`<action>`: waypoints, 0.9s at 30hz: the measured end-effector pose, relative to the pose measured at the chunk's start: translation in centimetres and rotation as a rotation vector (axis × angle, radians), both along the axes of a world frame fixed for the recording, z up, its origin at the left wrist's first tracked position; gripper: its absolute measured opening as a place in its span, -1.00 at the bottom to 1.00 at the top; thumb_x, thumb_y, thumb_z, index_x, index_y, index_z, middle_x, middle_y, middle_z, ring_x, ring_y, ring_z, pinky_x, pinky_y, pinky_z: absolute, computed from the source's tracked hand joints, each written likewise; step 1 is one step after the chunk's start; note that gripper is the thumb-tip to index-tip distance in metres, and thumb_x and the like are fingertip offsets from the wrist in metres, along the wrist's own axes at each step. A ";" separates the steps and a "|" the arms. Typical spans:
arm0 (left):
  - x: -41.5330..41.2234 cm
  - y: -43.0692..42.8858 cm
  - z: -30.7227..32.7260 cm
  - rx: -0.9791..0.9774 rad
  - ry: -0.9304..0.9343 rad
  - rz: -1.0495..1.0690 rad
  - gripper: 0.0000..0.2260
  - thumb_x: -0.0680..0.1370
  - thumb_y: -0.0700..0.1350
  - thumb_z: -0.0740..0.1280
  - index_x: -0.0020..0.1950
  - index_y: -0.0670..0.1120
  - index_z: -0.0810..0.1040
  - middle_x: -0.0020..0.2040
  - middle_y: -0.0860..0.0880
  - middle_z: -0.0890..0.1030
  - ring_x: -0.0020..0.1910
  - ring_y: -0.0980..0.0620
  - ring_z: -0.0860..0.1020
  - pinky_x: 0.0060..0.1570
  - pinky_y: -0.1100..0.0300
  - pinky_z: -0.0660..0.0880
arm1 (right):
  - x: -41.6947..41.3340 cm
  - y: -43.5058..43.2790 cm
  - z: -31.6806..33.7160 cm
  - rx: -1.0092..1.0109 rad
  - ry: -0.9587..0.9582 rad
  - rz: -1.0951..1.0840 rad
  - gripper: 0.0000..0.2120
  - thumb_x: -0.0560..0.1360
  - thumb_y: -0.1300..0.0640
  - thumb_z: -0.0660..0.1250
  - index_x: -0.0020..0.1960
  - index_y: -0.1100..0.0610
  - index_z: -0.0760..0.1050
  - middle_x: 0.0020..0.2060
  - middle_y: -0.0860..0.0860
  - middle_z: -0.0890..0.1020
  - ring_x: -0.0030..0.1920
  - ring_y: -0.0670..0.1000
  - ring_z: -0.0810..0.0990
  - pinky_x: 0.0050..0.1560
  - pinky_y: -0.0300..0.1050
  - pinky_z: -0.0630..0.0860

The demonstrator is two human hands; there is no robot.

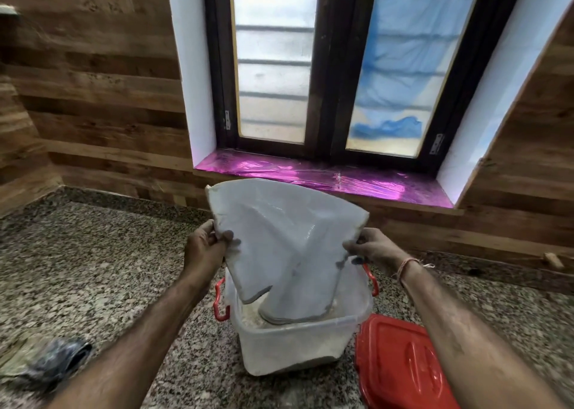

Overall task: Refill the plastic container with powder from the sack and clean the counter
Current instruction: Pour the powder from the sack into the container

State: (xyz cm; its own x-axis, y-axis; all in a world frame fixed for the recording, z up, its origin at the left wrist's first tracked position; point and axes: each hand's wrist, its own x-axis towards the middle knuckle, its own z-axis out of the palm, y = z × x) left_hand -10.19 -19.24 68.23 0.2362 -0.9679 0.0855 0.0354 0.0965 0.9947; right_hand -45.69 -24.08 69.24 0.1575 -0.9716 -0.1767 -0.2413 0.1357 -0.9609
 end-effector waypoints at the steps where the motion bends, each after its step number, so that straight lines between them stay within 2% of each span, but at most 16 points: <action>1: 0.0 -0.1 -0.2 -0.004 -0.074 0.004 -0.86 0.61 -0.23 0.40 0.13 -0.04 0.63 0.03 -0.05 0.76 0.00 -0.04 0.72 -0.04 0.01 0.68 | 0.2 0.0 -0.1 -0.050 0.007 -0.100 -0.83 0.56 0.39 0.33 0.00 0.14 0.49 -0.19 0.11 0.64 -0.29 0.07 0.65 -0.34 -0.09 0.59; 3: 0.1 0.2 -0.6 0.009 -0.238 0.027 -0.89 0.61 -0.06 0.38 0.12 0.06 0.61 0.02 0.05 0.76 0.00 0.01 0.73 0.01 -0.05 0.66 | 0.6 -0.8 0.6 -0.186 -0.025 -0.296 -0.79 0.59 0.40 0.26 -0.06 0.11 0.44 -0.28 0.12 0.58 -0.42 0.06 0.59 -0.45 -0.10 0.56; 4: 0.2 0.2 -0.9 0.021 -0.263 0.044 -0.87 0.59 0.00 0.37 0.12 0.08 0.61 0.02 0.07 0.75 0.00 0.00 0.72 0.03 -0.12 0.66 | 0.9 -1.2 1.1 -0.250 -0.048 -0.335 -0.80 0.61 0.37 0.25 -0.08 0.10 0.43 -0.31 0.11 0.56 -0.46 0.04 0.57 -0.46 -0.09 0.57; 6: 0.3 -0.2 -1.4 0.052 -0.184 0.045 -0.85 0.58 0.00 0.36 0.14 0.07 0.61 0.03 0.03 0.75 0.02 -0.06 0.72 0.01 -0.24 0.66 | 1.3 -1.6 1.7 -0.281 -0.120 -0.291 -0.82 0.61 0.33 0.30 -0.09 0.10 0.42 -0.28 0.08 0.58 -0.45 -0.01 0.58 -0.45 -0.11 0.59; 7: 0.1 -0.2 -1.3 0.065 -0.140 0.043 -0.87 0.62 -0.06 0.35 0.16 0.05 0.60 0.05 -0.01 0.75 0.02 -0.10 0.73 -0.04 -0.23 0.68 | 1.5 -1.4 1.7 -0.235 -0.151 -0.216 -0.85 0.58 0.34 0.34 -0.06 0.12 0.46 -0.24 0.07 0.62 -0.40 -0.02 0.61 -0.42 -0.14 0.61; 9: 0.1 -0.1 -1.1 0.074 -0.088 0.057 -0.88 0.66 -0.15 0.32 0.18 -0.02 0.57 0.05 -0.07 0.74 0.01 -0.12 0.73 -0.21 -0.06 0.66 | 2.1 -0.6 0.9 -0.089 -0.135 -0.056 -0.87 0.53 0.41 0.37 -0.02 0.21 0.55 -0.16 0.11 0.67 -0.30 -0.02 0.66 -0.33 -0.22 0.64; 10: 0.2 -0.2 -1.1 0.068 -0.076 0.070 -0.90 0.66 -0.16 0.33 0.16 -0.03 0.57 0.04 -0.08 0.74 -0.01 -0.11 0.73 -0.25 0.03 0.63 | 2.2 -0.4 0.4 -0.044 -0.101 -0.048 -0.87 0.54 0.42 0.36 -0.01 0.23 0.55 -0.13 0.15 0.66 -0.26 0.01 0.65 -0.32 -0.21 0.65; 12: 0.6 -0.4 -0.9 0.048 -0.061 0.099 -0.93 0.64 -0.17 0.37 0.10 -0.04 0.59 0.00 -0.07 0.74 -0.06 -0.10 0.72 -0.31 0.11 0.58 | 2.2 -0.5 0.1 -0.074 -0.077 -0.179 -0.84 0.57 0.40 0.32 -0.02 0.16 0.51 -0.13 0.14 0.60 -0.25 0.02 0.61 -0.42 -0.16 0.65; 14: 0.9 -0.8 -0.7 0.046 -0.033 0.104 -0.94 0.62 -0.19 0.39 0.05 -0.05 0.62 -0.03 -0.08 0.74 -0.11 -0.06 0.72 -0.35 0.16 0.57 | 2.1 -1.3 0.7 -0.186 -0.063 -0.311 -0.85 0.59 0.34 0.31 0.02 0.10 0.48 -0.15 0.09 0.58 -0.26 0.02 0.60 -0.49 -0.11 0.63; 16: 0.7 -1.0 -0.2 0.072 0.019 0.076 -0.92 0.62 -0.24 0.38 0.02 -0.08 0.64 -0.06 -0.08 0.74 -0.16 0.01 0.71 -0.34 0.18 0.59 | 2.0 -1.8 1.6 -0.230 -0.073 -0.311 -0.88 0.60 0.28 0.33 0.12 0.15 0.48 -0.09 0.09 0.60 -0.19 0.04 0.62 -0.41 -0.09 0.66; 18: 0.4 -1.0 0.1 0.073 0.085 0.046 -0.91 0.63 -0.24 0.37 0.02 -0.08 0.64 -0.08 -0.08 0.75 -0.20 0.04 0.71 -0.35 0.23 0.60 | 2.2 -1.5 1.6 -0.145 -0.084 -0.175 -0.79 0.57 0.30 0.37 0.20 0.25 0.49 -0.03 0.12 0.64 -0.12 0.06 0.66 -0.28 -0.10 0.69; 20: 0.5 -0.9 0.2 0.059 0.087 0.006 -0.95 0.64 -0.16 0.38 0.05 -0.06 0.64 -0.05 -0.08 0.75 -0.15 0.00 0.70 -0.36 0.21 0.59 | 2.5 -0.7 0.8 -0.050 0.014 -0.076 -0.79 0.54 0.35 0.39 0.17 0.28 0.53 -0.08 0.11 0.67 -0.22 -0.04 0.69 -0.32 -0.18 0.64; 22: 0.6 -0.7 0.4 0.045 0.077 -0.033 -0.93 0.62 -0.13 0.41 0.09 -0.06 0.64 -0.01 -0.06 0.74 -0.07 -0.06 0.68 -0.27 0.09 0.60 | 2.0 -0.4 0.5 -0.071 0.000 -0.148 -0.83 0.55 0.34 0.39 0.13 0.23 0.54 -0.16 0.07 0.66 -0.36 -0.12 0.66 -0.42 -0.23 0.57; 24: 0.7 -0.5 0.5 0.037 0.085 -0.065 -0.88 0.60 -0.18 0.42 0.13 -0.06 0.63 -0.01 -0.03 0.75 -0.03 -0.05 0.70 -0.17 -0.02 0.64 | 1.3 -0.4 0.7 -0.102 -0.170 -0.231 -0.89 0.56 0.25 0.40 0.08 0.17 0.53 -0.19 0.08 0.64 -0.37 -0.05 0.64 -0.40 -0.18 0.59; 26: 0.5 -0.3 0.6 0.010 0.084 -0.084 -0.86 0.61 -0.22 0.40 0.13 -0.03 0.60 -0.06 0.03 0.75 -0.09 0.04 0.72 -0.27 0.11 0.66 | 0.7 -0.6 1.2 -0.076 -0.279 -0.225 -0.93 0.55 0.23 0.41 0.01 0.16 0.55 -0.22 0.09 0.65 -0.36 0.05 0.65 -0.30 -0.03 0.67; 27: 0.4 -0.3 0.5 -0.005 0.085 -0.085 -0.86 0.61 -0.23 0.39 0.12 -0.02 0.59 -0.06 0.03 0.75 -0.12 0.06 0.71 -0.33 0.18 0.63 | 0.7 -0.6 1.2 -0.077 -0.254 -0.203 -0.92 0.53 0.28 0.42 0.00 0.21 0.55 -0.24 0.11 0.65 -0.35 0.10 0.66 -0.23 0.11 0.70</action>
